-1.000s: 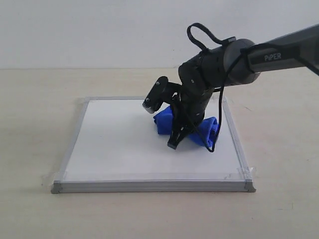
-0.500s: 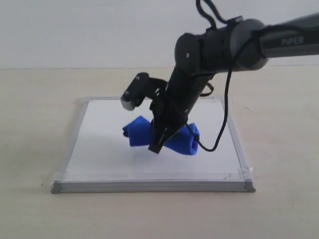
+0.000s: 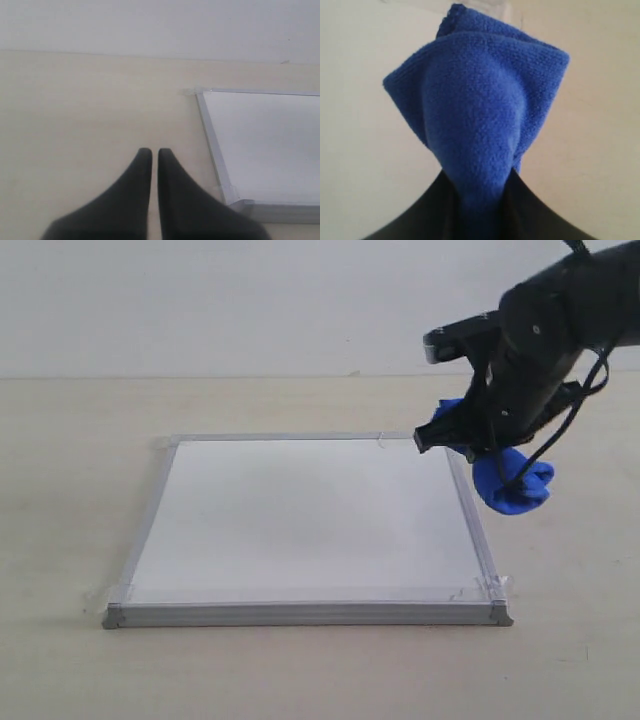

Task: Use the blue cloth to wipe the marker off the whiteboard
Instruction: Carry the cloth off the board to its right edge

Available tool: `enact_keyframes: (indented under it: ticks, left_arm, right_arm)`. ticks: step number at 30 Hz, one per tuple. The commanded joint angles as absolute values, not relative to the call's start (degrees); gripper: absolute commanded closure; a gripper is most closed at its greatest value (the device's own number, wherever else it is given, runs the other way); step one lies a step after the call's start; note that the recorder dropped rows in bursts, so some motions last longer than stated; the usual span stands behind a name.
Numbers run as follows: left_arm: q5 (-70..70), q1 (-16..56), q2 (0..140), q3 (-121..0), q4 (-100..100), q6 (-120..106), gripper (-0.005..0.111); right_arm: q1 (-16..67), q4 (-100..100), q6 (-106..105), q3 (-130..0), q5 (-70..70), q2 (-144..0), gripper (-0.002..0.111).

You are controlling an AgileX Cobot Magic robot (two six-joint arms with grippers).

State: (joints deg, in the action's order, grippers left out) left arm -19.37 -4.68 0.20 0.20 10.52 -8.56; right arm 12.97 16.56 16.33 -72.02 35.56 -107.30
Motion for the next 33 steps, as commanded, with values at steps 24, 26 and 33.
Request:
enact_keyframes:
  ticks: [24,26,33]
  left_arm:
    - [-18.8,-4.6,0.0,0.0,10.6,-8.6,0.102]
    - [-18.8,-4.6,0.0,0.0,10.6,-8.6,0.102]
    - [-18.8,-4.6,0.0,0.0,10.6,-8.6,0.102]
  right_arm:
    - [11.0,36.0,44.6,-61.2,26.1,-111.3,0.108]
    - [11.0,36.0,44.7,-61.2,26.2,-111.8,0.108]
    - [11.0,36.0,44.9,-61.2,25.7,-112.5,0.08]
